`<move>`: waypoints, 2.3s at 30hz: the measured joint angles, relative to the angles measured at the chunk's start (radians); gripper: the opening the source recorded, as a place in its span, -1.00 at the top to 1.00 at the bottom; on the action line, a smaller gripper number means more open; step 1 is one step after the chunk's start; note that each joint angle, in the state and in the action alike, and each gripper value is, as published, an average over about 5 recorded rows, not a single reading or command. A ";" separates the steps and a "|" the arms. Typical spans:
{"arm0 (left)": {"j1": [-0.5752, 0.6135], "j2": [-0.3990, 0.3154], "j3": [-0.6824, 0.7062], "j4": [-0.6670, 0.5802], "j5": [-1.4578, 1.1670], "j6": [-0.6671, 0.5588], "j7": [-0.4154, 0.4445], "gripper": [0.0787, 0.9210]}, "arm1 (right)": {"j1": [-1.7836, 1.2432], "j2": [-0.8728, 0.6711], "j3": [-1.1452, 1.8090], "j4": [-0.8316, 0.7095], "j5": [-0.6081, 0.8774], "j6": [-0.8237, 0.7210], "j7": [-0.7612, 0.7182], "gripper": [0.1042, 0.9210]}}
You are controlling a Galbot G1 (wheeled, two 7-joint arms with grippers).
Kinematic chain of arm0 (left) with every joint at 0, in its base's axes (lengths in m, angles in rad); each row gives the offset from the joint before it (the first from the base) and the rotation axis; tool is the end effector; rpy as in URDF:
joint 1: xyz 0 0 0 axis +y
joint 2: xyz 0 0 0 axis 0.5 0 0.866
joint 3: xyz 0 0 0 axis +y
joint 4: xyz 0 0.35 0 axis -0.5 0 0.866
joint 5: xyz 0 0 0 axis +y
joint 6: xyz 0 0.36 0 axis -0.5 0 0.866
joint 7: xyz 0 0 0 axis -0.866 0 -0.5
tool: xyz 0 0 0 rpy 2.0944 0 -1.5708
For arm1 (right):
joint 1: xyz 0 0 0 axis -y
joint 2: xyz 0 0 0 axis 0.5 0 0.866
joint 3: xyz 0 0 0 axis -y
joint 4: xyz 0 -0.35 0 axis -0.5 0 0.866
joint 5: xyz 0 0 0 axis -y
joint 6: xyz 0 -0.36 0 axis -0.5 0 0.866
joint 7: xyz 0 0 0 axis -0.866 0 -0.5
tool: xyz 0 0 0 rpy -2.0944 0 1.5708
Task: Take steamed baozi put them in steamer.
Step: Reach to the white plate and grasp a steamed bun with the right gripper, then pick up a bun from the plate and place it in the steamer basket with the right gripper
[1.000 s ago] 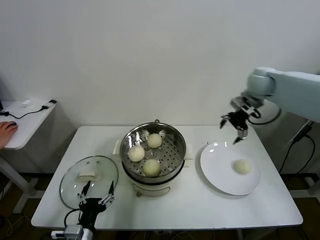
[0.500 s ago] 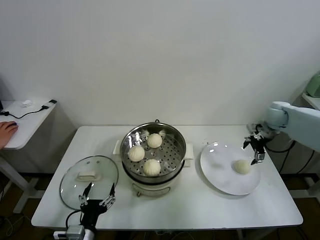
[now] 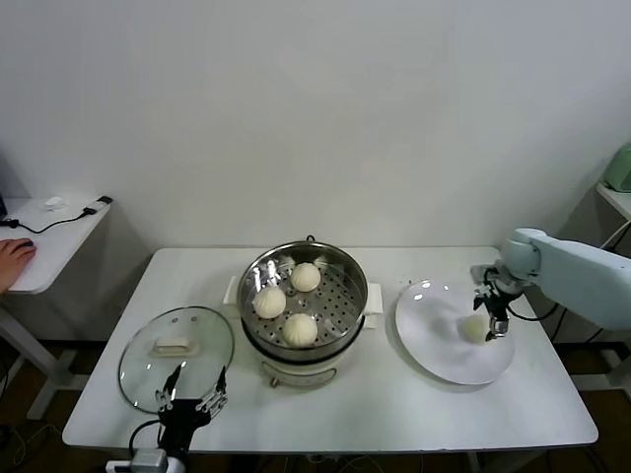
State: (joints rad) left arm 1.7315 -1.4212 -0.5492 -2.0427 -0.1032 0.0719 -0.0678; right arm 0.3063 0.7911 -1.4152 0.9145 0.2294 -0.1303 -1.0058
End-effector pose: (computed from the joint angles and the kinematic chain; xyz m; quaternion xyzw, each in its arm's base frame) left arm 0.1327 0.0359 -0.3445 0.0095 -0.9897 -0.0240 0.1411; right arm 0.5562 -0.2113 -0.2279 0.4704 -0.5073 0.5223 0.4986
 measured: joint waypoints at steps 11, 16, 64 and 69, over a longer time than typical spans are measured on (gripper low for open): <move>0.006 0.000 0.004 -0.013 0.007 -0.001 -0.001 -0.77 | -0.020 -0.010 0.040 0.001 -0.015 -0.011 0.007 -0.32; 0.013 0.001 0.007 -0.024 0.011 -0.001 0.000 -0.77 | 0.019 -0.038 0.029 0.053 0.011 -0.018 0.000 -0.32; -0.002 0.009 0.026 -0.090 0.001 0.032 0.015 -0.77 | 0.465 0.459 -0.320 0.403 0.616 -0.256 0.212 -0.32; -0.001 0.011 0.023 -0.095 -0.004 0.033 0.015 -0.77 | 0.435 0.467 -0.313 0.390 0.594 -0.254 0.217 -0.34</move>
State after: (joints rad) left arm 1.7310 -1.4103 -0.5263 -2.1379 -0.1070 0.1044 -0.0525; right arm 0.7418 1.2583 -1.7283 1.3041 0.8232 -0.3840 -0.7885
